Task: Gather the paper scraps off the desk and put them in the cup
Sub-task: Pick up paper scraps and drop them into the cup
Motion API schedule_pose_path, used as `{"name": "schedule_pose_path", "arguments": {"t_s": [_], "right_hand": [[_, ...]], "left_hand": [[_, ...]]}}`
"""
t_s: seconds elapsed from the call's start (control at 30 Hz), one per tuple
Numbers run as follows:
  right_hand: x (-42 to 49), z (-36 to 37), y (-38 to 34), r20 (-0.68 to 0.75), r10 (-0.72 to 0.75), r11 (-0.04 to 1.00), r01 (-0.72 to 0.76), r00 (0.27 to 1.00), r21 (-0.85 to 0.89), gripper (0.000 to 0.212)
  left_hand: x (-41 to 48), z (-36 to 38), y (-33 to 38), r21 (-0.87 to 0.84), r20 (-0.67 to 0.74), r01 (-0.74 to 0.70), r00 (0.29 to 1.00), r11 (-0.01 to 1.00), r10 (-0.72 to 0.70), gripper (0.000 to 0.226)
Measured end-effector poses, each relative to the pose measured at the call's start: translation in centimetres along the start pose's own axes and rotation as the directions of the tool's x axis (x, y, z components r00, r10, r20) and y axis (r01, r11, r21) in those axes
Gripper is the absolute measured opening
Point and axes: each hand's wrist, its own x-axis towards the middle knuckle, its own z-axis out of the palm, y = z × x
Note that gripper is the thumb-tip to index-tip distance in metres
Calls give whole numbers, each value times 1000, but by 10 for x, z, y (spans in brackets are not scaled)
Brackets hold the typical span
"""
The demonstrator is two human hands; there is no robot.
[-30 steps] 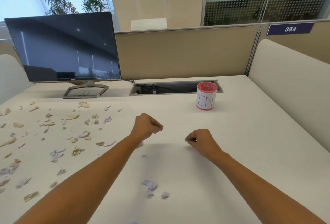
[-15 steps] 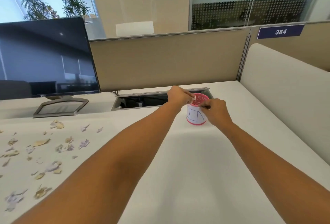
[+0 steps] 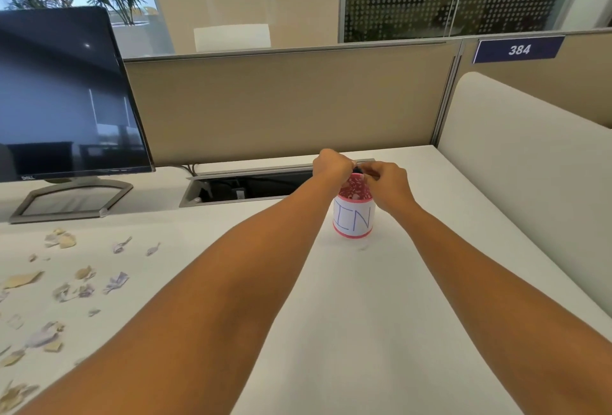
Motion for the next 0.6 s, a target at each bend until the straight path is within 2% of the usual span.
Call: {"name": "schedule_pose_path", "arguments": {"t_s": [0.27, 0.37, 0.47, 0.6], "right_hand": [[-22, 7, 11, -167, -41, 997, 51, 985, 54, 23], [-48, 12, 18, -194, -82, 993, 97, 978, 71, 18], [-84, 23, 21, -108, -81, 990, 93, 991, 110, 15], [-132, 41, 22, 69, -150, 982, 141, 986, 122, 20]], "left_hand": [[-14, -16, -23, -88, 9, -96, 995, 991, 97, 21], [-26, -29, -45, -74, -6, -127, 992, 989, 126, 18], [-46, -47, -81, -19, -12, -131, 991, 991, 131, 18], [-77, -80, -134, 168, 14, -88, 996, 982, 86, 19]]}}
